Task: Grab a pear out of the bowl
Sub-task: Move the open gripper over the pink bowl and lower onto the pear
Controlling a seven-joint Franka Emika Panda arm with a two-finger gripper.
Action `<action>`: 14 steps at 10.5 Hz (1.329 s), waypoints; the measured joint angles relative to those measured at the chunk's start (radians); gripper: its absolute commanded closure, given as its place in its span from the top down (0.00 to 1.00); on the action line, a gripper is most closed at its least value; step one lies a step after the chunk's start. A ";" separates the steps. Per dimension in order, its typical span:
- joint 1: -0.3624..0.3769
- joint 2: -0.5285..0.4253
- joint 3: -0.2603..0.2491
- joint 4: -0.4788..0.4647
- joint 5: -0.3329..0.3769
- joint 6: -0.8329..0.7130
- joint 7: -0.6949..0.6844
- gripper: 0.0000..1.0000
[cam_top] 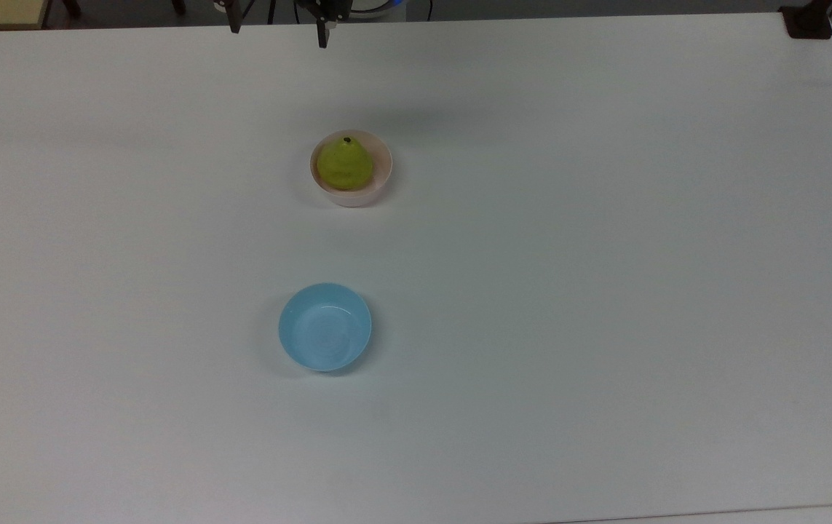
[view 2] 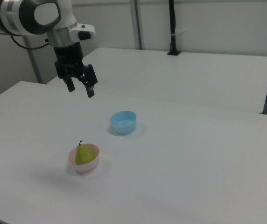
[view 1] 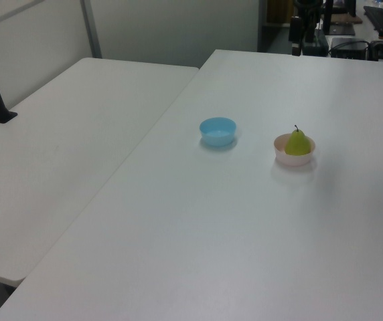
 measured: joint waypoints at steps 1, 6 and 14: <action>-0.001 0.000 0.000 0.000 0.000 0.000 0.000 1.00; -0.018 0.000 -0.002 0.001 0.000 0.000 0.000 1.00; -0.017 0.002 -0.002 0.001 0.000 0.000 -0.022 1.00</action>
